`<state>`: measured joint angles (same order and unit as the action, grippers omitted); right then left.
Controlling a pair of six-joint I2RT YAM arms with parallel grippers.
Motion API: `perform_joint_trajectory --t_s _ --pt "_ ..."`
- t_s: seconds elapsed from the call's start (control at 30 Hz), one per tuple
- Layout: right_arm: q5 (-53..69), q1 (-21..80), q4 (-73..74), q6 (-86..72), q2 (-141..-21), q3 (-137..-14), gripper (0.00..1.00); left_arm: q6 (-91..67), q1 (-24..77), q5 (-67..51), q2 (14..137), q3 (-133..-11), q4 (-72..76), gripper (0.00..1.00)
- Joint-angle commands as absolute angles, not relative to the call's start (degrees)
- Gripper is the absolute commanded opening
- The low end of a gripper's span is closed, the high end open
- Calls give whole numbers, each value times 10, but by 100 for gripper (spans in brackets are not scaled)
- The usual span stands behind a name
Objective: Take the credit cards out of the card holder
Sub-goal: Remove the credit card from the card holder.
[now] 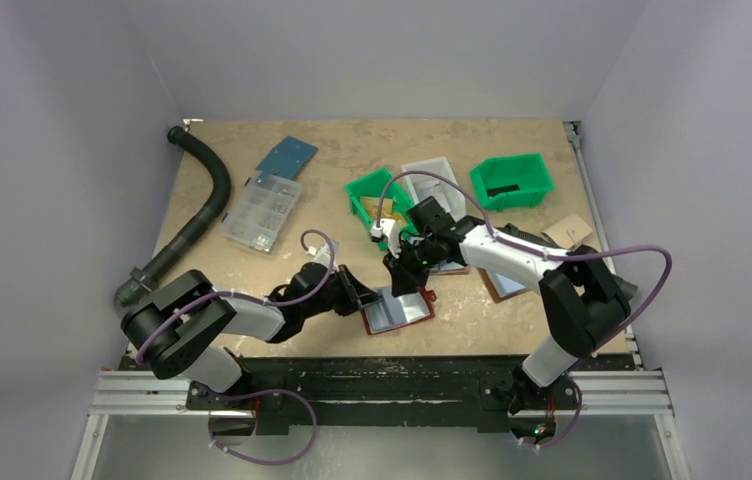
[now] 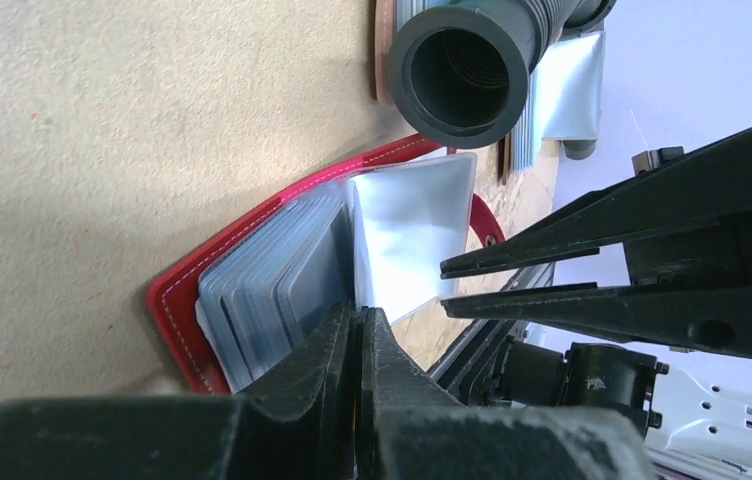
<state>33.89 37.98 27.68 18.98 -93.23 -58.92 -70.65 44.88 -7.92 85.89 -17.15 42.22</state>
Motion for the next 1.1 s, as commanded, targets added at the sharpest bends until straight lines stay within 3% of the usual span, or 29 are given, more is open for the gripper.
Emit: perform_joint_trajectory --t_s 0.0,0.23,0.5,0.7,1.07 --pt "378 375 292 208 -913 -604 22 -671 442 -102 867 -206 417 0" --pt "329 366 273 174 -937 -604 20 -669 442 -131 886 -230 424 0" --pt "348 338 271 166 -930 -601 20 -688 442 -172 930 -225 501 10" --pt "361 336 277 170 -937 -603 23 -699 442 -187 952 -220 553 26" --pt "360 313 268 158 -931 -598 26 -709 443 -202 969 -211 615 31"
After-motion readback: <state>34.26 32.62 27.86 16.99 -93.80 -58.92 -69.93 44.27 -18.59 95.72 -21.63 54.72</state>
